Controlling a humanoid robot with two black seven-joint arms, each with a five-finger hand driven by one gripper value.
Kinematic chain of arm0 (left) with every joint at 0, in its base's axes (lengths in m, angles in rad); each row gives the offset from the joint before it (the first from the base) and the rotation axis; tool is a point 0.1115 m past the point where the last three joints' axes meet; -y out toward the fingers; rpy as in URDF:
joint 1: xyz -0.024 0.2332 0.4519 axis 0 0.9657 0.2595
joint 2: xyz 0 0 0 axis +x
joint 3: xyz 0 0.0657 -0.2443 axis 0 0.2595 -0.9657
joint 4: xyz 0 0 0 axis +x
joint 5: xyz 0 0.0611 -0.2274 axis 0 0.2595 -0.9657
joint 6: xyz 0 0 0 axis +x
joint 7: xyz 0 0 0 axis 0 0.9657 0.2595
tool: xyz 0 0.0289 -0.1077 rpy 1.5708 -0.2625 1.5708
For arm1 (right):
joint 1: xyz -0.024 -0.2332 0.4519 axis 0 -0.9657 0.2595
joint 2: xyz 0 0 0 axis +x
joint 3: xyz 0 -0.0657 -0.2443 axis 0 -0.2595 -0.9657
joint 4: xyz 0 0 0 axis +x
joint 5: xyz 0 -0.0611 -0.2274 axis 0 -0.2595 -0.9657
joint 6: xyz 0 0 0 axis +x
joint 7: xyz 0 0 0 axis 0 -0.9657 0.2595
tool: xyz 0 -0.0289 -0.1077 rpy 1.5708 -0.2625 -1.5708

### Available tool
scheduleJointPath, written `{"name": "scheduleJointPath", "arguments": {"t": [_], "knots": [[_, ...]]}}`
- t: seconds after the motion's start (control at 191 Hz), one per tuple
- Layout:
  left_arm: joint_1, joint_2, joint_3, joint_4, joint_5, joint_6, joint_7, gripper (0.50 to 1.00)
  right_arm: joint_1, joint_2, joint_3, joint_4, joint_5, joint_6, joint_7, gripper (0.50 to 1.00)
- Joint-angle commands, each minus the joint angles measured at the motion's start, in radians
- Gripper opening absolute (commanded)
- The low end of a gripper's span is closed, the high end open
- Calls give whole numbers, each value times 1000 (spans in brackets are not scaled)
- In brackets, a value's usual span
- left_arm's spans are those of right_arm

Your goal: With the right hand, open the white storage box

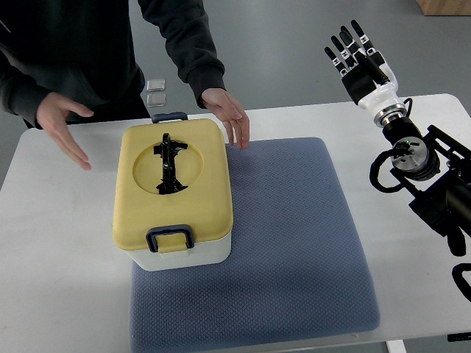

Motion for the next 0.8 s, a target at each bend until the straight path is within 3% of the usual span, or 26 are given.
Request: {"name": "scheduleJointPath", "arguments": {"t": [0.0,0.497,0.701,0.795], "knots": [[0,0,-1,1,0,0,0,1000,-2,0,0,-2,0,0,0,930],[0,0,2,-4,0,-6,0,1000,18,-11,-3,12,-15,17,-3,930],[0,0,2,-4,0,-6,2,1000,124,-78,-129,61,-245,5,-3,930],[0,0,4,-5,0,-6,2,1000,219,-130,-285,67,-374,2,-2,930]]}}
